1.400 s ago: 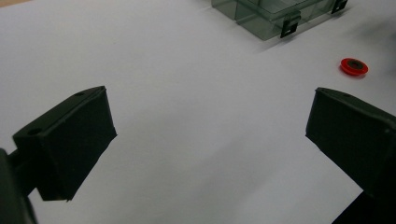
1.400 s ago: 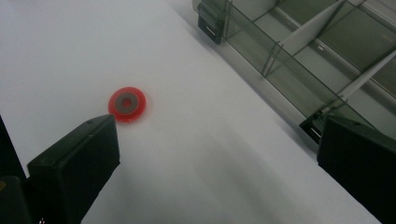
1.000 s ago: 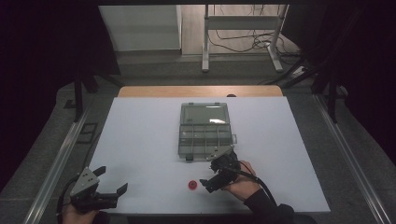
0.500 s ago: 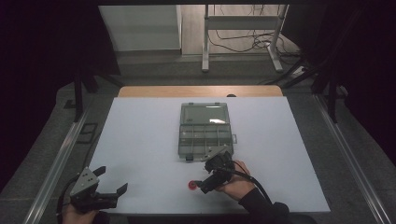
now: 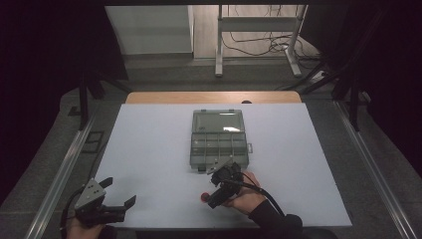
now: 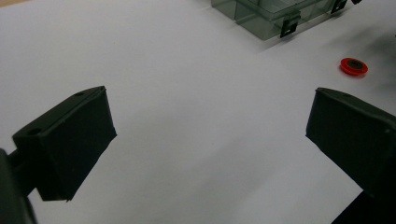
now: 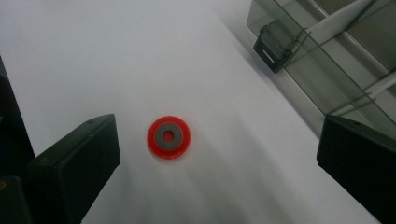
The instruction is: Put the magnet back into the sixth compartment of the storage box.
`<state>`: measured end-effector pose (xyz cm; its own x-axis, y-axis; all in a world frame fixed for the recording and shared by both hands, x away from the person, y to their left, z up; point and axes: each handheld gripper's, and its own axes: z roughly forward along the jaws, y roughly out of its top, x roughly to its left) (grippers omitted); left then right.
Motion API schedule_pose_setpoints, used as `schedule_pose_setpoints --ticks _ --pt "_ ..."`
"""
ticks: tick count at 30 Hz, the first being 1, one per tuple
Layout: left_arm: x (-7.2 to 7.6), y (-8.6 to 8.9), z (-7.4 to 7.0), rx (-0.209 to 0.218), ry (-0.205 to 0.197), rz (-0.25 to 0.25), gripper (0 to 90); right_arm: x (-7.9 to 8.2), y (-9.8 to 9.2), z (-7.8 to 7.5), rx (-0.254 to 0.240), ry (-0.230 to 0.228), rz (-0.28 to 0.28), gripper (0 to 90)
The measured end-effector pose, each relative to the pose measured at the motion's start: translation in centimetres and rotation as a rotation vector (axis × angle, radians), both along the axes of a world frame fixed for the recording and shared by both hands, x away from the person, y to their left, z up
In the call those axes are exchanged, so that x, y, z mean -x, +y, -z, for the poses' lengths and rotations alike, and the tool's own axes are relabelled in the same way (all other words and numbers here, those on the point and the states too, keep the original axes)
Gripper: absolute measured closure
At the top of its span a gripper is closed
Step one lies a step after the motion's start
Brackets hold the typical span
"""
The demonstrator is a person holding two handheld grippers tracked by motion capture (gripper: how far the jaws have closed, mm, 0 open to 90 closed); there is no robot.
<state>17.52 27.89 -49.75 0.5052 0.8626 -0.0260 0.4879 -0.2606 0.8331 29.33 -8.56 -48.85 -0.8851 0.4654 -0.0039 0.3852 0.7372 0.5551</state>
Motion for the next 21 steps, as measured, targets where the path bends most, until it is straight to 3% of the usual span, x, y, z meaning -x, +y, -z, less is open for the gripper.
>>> schedule_pose_setpoints --ticks 14,21 --pt "0.0 0.0 0.0 0.002 0.0 0.002 1.5 0.3 1.5 1.2 0.046 0.017 -0.038 11.3" --pt "0.0 0.0 0.0 0.001 -0.001 0.003 1.6 0.5 2.0 1.8 0.06 0.055 -0.092 28.1"
